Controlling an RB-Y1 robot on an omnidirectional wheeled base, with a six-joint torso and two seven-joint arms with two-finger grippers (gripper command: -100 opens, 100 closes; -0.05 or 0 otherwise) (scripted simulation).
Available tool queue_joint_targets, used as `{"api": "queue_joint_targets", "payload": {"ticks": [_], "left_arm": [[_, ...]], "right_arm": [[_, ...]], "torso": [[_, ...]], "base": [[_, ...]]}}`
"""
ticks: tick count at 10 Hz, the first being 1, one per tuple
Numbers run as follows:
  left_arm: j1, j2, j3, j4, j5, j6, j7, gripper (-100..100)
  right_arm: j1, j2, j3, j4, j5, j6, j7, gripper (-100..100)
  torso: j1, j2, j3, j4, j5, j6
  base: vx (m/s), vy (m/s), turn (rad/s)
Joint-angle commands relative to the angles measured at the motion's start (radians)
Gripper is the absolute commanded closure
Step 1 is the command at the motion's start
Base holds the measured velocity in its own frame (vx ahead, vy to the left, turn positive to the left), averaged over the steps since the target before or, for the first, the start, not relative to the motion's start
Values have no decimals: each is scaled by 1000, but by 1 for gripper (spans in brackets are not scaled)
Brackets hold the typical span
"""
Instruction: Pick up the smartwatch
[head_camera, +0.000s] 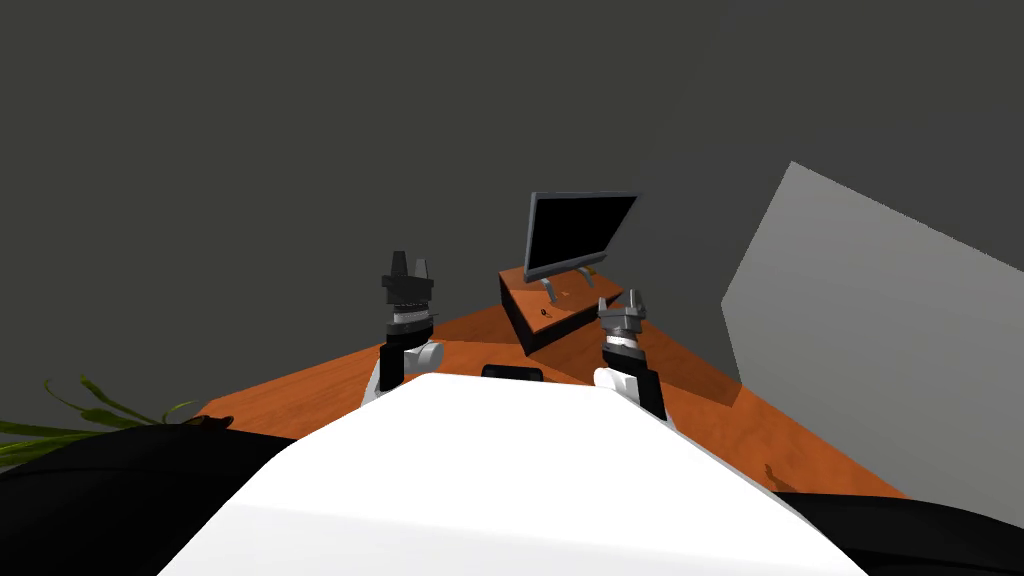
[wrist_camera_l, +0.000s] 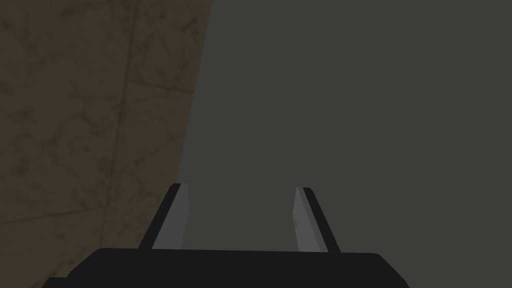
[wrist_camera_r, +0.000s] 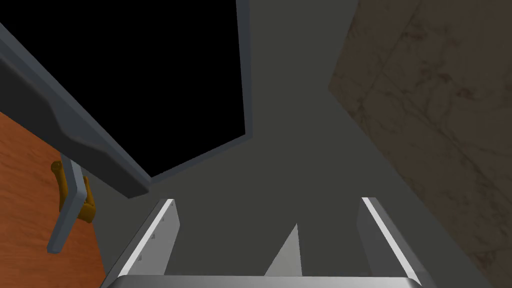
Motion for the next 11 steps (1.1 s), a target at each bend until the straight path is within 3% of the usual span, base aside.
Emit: {"api": "queue_joint_targets", "payload": {"ticks": [1, 2, 3, 4, 5, 6, 7, 8, 11], "left_arm": [[0, 0, 0, 0, 0, 0, 0, 0], [0, 0, 0, 0, 0, 0, 0, 0], [0, 0, 0, 0, 0, 0, 0, 0], [0, 0, 0, 0, 0, 0, 0, 0], [0, 0, 0, 0, 0, 0, 0, 0], [0, 0, 0, 0, 0, 0, 0, 0], [0, 0, 0, 0, 0, 0, 0, 0], [0, 0, 0, 0, 0, 0, 0, 0], [0, 0, 0, 0, 0, 0, 0, 0]], "right_arm": [[0, 0, 4, 23, -44, 7, -29, -100], [1, -9, -5, 52, -78, 29, -71, -100], [1, -9, -5, 52, -99, 29, -72, -100], [2, -17, -15, 83, -133, 51, -116, -100], [2, -17, -15, 83, -155, 51, -116, -100], [3, -25, -25, 115, -190, 74, -161, -100], [3, -25, -25, 115, -214, 74, -162, -100], [4, -33, -36, 148, -246, 98, -204, -100], [5, -40, -47, 183, -334, 122, -258, -100]], "torso": [[0, 0, 0, 0, 0, 0], [-1, 0, 0, 0, 0, 0], [-1, -1, 0, 0, 0, 0], [-3, -1, -1, 0, 0, 0], [-2, -1, 0, 0, 0, 0], [-3, -1, -1, 0, 0, 0], [-1, -2, -1, 0, 0, 0], [-2, -2, -1, 0, 0, 0], [-2, -2, -1, 0, 0, 0]], "base": [[-30, 88, 59], [-17, 87, 133], [-10, 63, 61], [-13, 82, 147], [-8, 68, 53], [-6, 90, 106], [0, 77, 74], [-5, 76, 164], [4, 69, 93]]}}
